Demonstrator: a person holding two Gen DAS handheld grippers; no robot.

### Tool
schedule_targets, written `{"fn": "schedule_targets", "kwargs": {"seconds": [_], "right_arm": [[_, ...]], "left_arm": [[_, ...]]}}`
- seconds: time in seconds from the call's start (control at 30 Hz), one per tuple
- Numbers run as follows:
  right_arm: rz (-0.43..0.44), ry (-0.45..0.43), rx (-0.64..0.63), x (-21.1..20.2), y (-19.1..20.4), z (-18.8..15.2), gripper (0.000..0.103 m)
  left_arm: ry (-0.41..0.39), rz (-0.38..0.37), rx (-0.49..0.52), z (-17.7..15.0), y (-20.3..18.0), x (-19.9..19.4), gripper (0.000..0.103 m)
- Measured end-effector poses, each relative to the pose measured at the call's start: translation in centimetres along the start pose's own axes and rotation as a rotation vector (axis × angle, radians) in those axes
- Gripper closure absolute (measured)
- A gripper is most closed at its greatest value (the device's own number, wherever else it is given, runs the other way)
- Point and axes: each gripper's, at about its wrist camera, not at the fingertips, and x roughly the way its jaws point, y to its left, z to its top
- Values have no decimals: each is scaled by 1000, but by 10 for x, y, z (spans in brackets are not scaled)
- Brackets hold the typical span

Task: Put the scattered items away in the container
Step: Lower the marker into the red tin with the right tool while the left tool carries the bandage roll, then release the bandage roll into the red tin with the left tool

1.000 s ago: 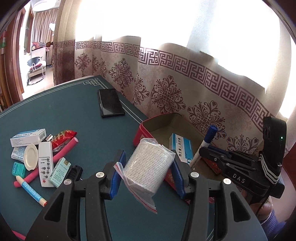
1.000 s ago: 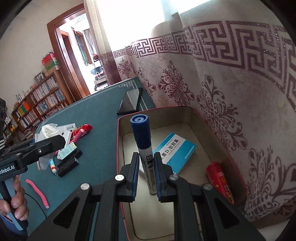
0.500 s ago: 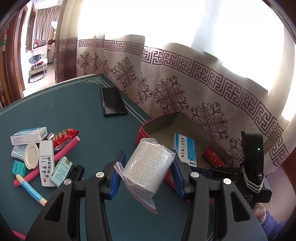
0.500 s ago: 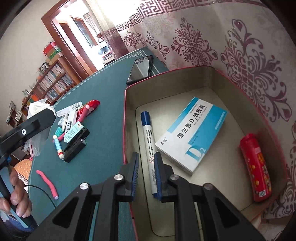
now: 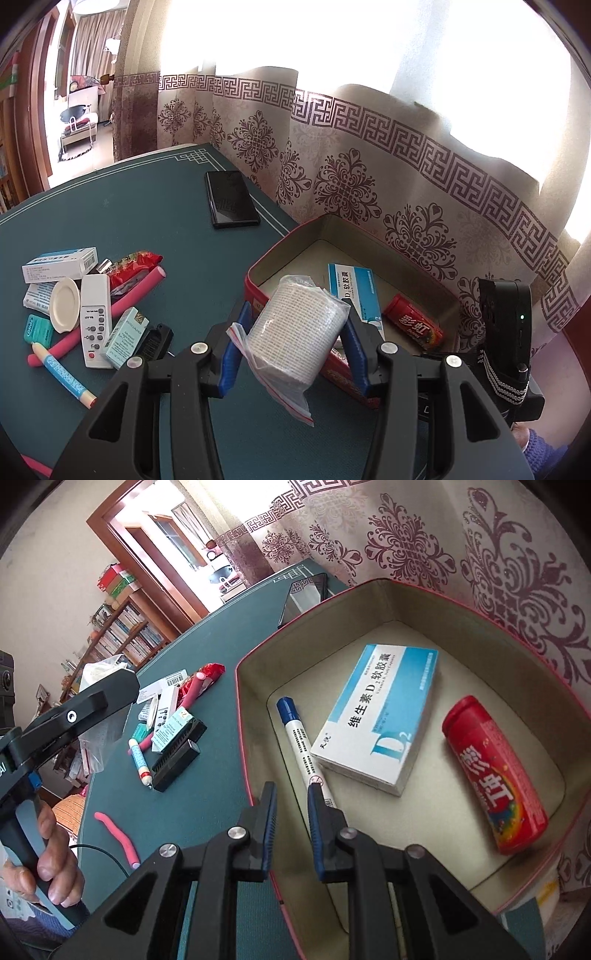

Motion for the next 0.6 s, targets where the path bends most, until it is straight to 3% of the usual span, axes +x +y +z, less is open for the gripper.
{"fn": "schedule_targets", "kwargs": {"seconds": [0.17,0.37,0.47,0.5,0.6], "right_arm": [[1,-4,-28,5,13,-3,85],[-67,-45,-76,4,21,-5,84],[-100,-62,-104,2,25,-6,84],[-111,-67,-111,1,26,-7,83],[-154,-81,-113,0,26,-7,69]], "left_arm": [[3,8,6,3,-1,9,52],[14,17,13,15,-4,30,51],[34,21,34,21,-10,45,45],[42,21,37,23,-11,51,39],[65,44,33,26,-12,65,36]]}}
